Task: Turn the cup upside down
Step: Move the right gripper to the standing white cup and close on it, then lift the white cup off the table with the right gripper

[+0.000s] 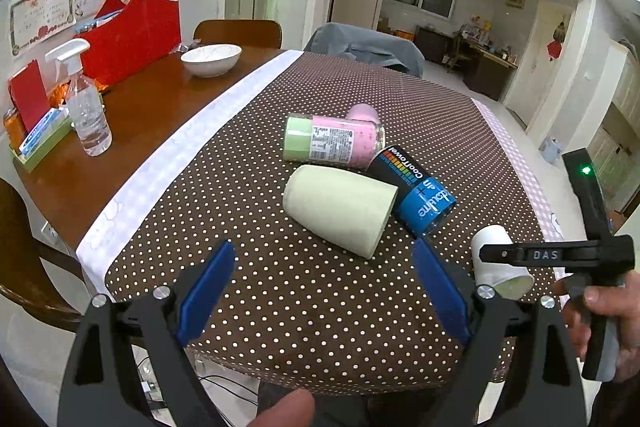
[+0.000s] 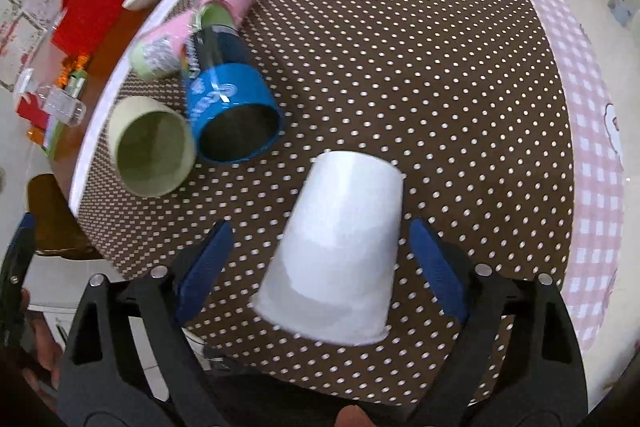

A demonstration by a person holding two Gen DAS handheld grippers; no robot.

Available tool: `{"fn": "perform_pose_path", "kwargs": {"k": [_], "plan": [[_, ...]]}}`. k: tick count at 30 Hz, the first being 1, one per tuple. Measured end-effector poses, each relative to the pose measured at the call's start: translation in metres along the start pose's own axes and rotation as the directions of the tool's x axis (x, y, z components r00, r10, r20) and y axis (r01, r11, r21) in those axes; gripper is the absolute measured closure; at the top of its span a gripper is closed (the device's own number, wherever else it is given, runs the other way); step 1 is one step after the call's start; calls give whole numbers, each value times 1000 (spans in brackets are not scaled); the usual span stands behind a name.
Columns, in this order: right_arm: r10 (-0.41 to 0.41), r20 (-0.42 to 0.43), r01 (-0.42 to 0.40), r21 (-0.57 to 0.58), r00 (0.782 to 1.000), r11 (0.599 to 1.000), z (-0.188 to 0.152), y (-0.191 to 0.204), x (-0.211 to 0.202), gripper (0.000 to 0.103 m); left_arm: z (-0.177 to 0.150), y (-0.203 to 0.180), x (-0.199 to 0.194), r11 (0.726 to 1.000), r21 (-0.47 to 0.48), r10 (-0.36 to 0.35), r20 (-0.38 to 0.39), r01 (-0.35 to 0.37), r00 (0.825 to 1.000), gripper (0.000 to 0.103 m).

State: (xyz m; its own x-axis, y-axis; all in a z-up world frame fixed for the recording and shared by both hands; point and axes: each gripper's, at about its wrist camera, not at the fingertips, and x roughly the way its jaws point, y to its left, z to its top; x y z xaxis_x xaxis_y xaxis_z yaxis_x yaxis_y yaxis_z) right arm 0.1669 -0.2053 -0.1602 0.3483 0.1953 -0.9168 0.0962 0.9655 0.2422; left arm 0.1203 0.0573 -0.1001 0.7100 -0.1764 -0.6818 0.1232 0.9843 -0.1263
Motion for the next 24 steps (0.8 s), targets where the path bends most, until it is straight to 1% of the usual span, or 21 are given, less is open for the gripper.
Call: {"fn": "perform_pose_path", "kwargs": {"k": [4,5,6,7,8,11,15,18,21,23,24], "plan": [[-40,-29,40,-26,999,999,7,6,8,15,-2,2,4,1000,-9,-6,-7,6,1000,14],[-43,-41,41,-29,998,999,12,9,14,17,-3,2,4,1000,-10,-8,-8,8,1000,14],[-40,-62,38,-28,997,999,13,9,19,26,-3,2,5,1000,-8,-12,-10,12,1000,14],[-40,-82,38,-25,996,999,14,9,23,30,-4,1,5,1000,-7,-15,-12,15,1000,14],[-41,-91,39,-25,995,999,15,8,25,40,-4,1,5,1000,-6,-16,-12,16,1000,14],[-39,-85,35,-51,996,998,14,11,25,40,-5,0,5,1000,-5,-17,-12,17,1000,14],[3,-41,-5,-39,999,999,8,6,10,41,-5,-1,4,1000,-7,-16,-11,16,1000,14],[71,3,-71,-9,997,997,2,-1,-6,41,-4,-4,1,1000,2,-17,-6,17,1000,14],[170,69,-172,22,983,985,-2,-10,-29,41,-4,-9,-3,1000,14,-20,0,20,1000,14],[196,143,-201,25,970,979,-4,-14,-48,41,-3,-13,-5,1000,21,-18,3,18,1000,14],[203,205,-212,24,958,977,-4,-15,-59,41,-2,-15,-5,1000,23,-18,4,18,1000,14]]}}
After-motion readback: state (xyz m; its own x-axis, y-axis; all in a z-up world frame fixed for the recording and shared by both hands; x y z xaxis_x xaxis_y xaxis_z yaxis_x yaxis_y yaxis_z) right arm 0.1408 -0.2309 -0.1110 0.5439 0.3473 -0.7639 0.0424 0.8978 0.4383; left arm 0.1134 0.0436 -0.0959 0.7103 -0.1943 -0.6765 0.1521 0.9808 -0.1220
